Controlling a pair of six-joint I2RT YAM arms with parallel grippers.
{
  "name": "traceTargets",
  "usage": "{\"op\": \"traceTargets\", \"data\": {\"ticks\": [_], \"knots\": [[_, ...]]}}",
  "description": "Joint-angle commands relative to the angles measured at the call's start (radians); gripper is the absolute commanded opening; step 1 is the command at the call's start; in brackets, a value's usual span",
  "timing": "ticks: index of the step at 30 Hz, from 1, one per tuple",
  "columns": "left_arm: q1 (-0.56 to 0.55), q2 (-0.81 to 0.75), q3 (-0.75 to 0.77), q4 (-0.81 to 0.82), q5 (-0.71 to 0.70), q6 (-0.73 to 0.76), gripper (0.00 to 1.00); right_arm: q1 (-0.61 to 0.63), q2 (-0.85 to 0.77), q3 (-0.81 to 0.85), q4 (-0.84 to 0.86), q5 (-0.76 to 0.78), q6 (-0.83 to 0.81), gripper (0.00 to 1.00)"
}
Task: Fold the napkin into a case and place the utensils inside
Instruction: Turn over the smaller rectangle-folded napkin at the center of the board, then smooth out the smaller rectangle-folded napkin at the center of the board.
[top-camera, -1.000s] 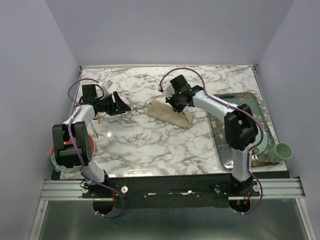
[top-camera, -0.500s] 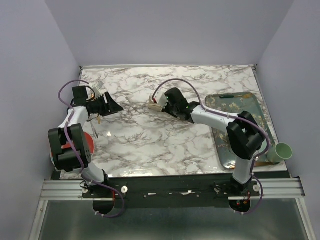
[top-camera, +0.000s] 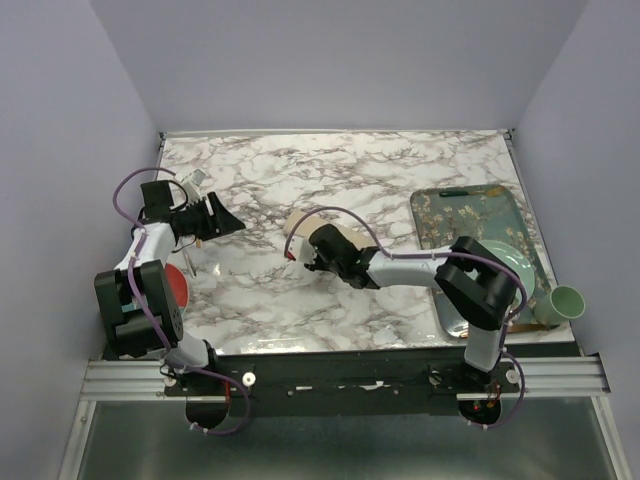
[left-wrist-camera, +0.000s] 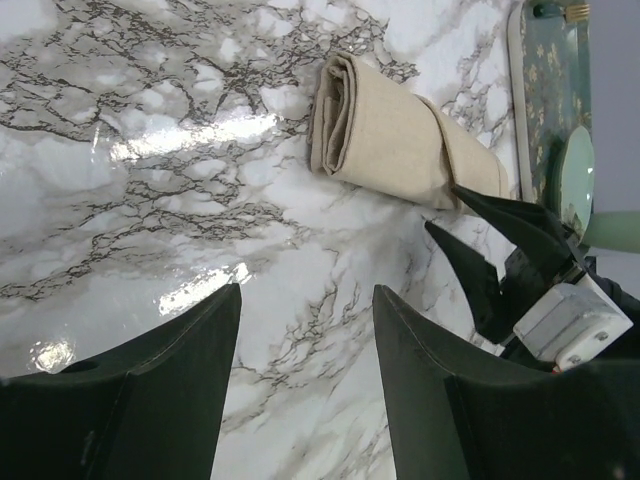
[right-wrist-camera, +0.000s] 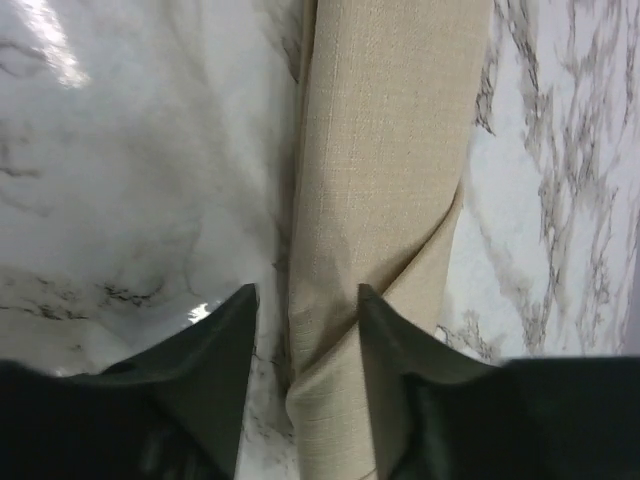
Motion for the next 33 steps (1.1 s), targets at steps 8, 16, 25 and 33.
{"op": "traceTargets", "data": {"ticks": [8,16,25,33], "knots": [[-0.093,0.057,0.12,-0.141,0.026,0.086,0.49,-0.032,-0.193,0.198,-0.445,-0.215,0.296,0.72],[-0.33,0.213,0.211,0.042,0.027,-0.105,0.3,-0.316,-0.213,0.239,-0.719,-0.669,0.392,0.43],[-0.425,0.437,0.294,0.088,-0.019,-0.181,0.23,-0.414,-0.003,0.267,-0.769,-0.844,0.41,0.31],[-0.428,0.563,0.419,-0.048,-0.074,-0.093,0.34,-0.414,0.12,0.278,-0.775,-0.915,0.461,0.32]]}}
